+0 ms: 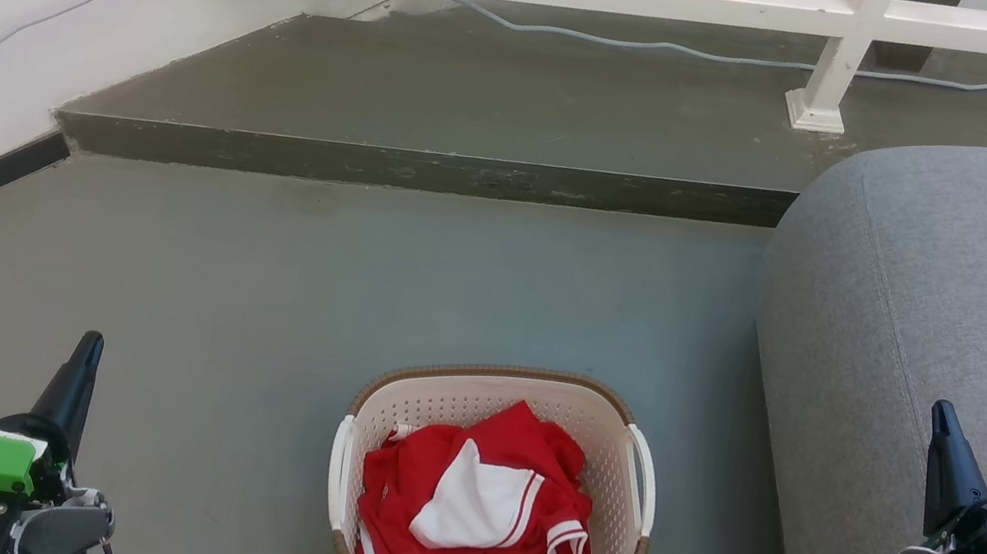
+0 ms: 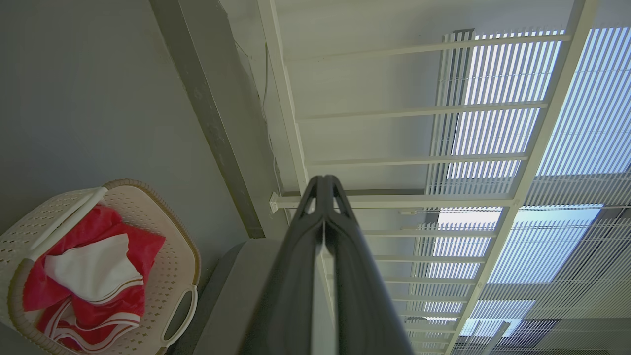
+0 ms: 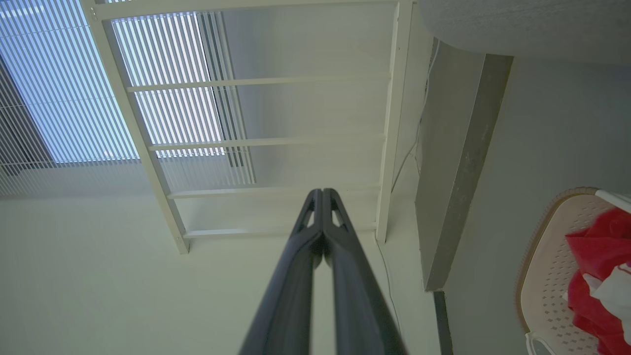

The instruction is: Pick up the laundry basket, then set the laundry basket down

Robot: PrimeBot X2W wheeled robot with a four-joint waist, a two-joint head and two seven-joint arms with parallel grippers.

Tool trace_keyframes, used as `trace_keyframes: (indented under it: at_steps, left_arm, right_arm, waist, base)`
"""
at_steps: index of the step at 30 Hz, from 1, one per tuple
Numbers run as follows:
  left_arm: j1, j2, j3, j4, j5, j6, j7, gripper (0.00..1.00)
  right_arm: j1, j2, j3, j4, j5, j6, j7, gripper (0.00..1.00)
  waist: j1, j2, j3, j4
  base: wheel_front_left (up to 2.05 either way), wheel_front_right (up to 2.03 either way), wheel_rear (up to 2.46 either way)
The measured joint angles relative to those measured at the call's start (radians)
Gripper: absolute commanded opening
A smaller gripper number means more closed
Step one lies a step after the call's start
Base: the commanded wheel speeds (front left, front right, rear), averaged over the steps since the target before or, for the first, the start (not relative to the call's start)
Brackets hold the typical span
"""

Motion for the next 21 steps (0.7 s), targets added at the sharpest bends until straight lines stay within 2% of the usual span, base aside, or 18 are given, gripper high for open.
trace_keyframes:
  at_steps: [21]
  left_arm:
    - [0.000, 0.000, 0.000, -0.001, 0.000, 0.000, 0.000, 0.00]
  right_arm:
    - [0.000, 0.000, 0.000, -0.001, 0.000, 0.000, 0.000, 0.00]
  waist:
    - [0.0000, 0.0000, 0.000, 0.000]
  base:
    - [0.00, 0.00, 0.00]
